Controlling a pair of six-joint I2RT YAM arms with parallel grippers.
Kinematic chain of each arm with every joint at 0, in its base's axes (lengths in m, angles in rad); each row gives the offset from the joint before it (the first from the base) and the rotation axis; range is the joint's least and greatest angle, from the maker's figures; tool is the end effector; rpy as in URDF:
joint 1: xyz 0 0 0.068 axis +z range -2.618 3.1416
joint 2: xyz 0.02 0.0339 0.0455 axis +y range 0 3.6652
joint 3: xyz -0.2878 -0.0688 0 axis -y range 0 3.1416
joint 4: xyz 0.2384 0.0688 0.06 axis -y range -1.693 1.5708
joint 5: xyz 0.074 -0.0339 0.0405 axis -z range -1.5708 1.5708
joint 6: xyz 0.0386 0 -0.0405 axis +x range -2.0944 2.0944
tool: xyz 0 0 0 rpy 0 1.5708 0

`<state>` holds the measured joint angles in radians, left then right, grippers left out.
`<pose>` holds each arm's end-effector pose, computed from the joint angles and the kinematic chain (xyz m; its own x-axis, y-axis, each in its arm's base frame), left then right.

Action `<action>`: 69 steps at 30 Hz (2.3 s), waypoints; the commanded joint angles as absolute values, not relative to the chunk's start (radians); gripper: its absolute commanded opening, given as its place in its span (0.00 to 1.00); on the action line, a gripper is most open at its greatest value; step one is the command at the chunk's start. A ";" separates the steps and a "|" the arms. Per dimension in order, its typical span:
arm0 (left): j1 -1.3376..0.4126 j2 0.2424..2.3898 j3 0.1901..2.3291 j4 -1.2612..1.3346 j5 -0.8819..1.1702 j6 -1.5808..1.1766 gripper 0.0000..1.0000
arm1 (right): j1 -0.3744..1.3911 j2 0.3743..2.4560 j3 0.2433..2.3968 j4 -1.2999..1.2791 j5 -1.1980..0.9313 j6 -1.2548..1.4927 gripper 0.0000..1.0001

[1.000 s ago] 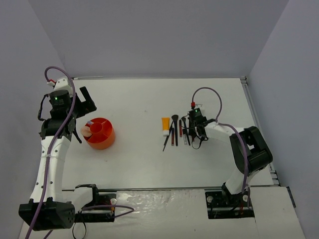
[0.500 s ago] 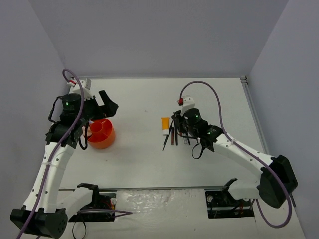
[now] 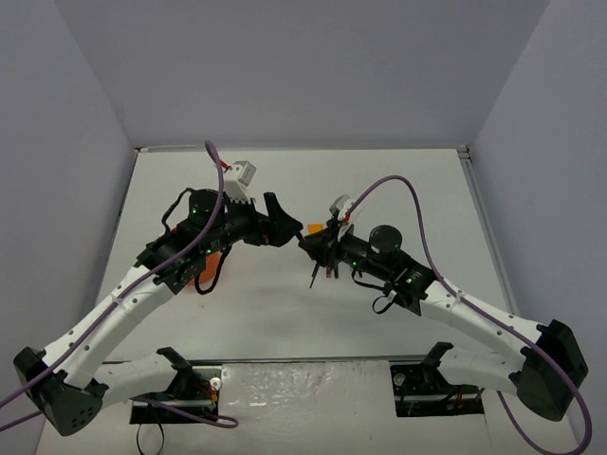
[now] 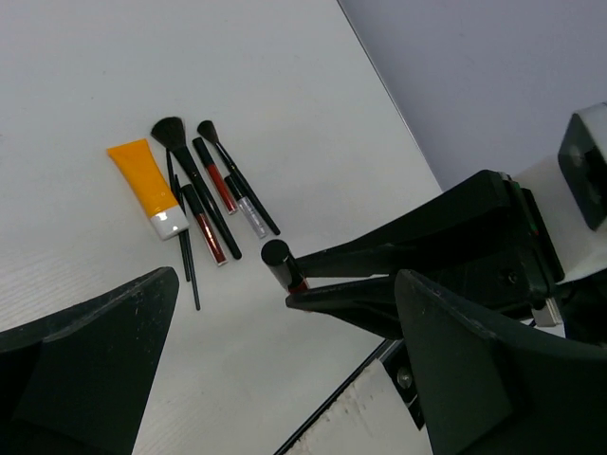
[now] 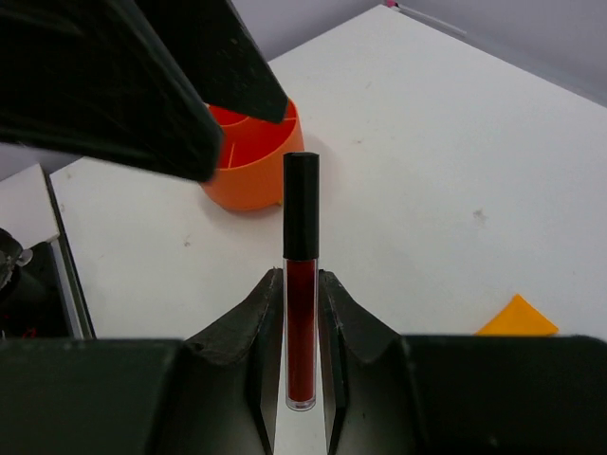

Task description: Organize the makeup

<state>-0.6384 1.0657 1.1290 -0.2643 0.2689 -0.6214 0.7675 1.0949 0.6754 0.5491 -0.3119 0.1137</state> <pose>0.1736 -0.1416 0.4181 -0.5865 -0.2637 -0.7658 0.5437 0.5726 -0.6136 0.1646 0.1753 0.3413 -0.0074 0.1429 -0.9897 -0.8847 0.4604 0.0731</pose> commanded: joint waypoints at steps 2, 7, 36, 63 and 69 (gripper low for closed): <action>-0.701 1.109 1.171 -0.175 0.182 -0.635 0.96 | 0.781 1.057 0.679 0.741 -0.396 0.118 0.00; -0.715 1.131 1.180 -0.159 0.159 -0.642 0.74 | 0.782 1.051 0.669 0.773 -0.414 0.130 0.00; -0.486 0.891 0.998 -0.409 -0.258 -0.658 0.00 | 0.774 0.984 0.660 0.570 -0.102 0.078 1.00; -0.094 0.798 0.654 -0.166 -0.328 -0.738 0.04 | 0.742 0.934 0.563 0.569 -0.071 0.071 1.00; -0.092 0.806 0.635 -0.177 -0.332 -0.763 0.14 | 0.735 0.937 0.578 0.535 -0.005 0.090 1.00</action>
<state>-0.1013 0.8014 0.6168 -0.2545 -0.3006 -0.7296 0.7457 0.9539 0.5541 0.4877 -0.0756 0.0752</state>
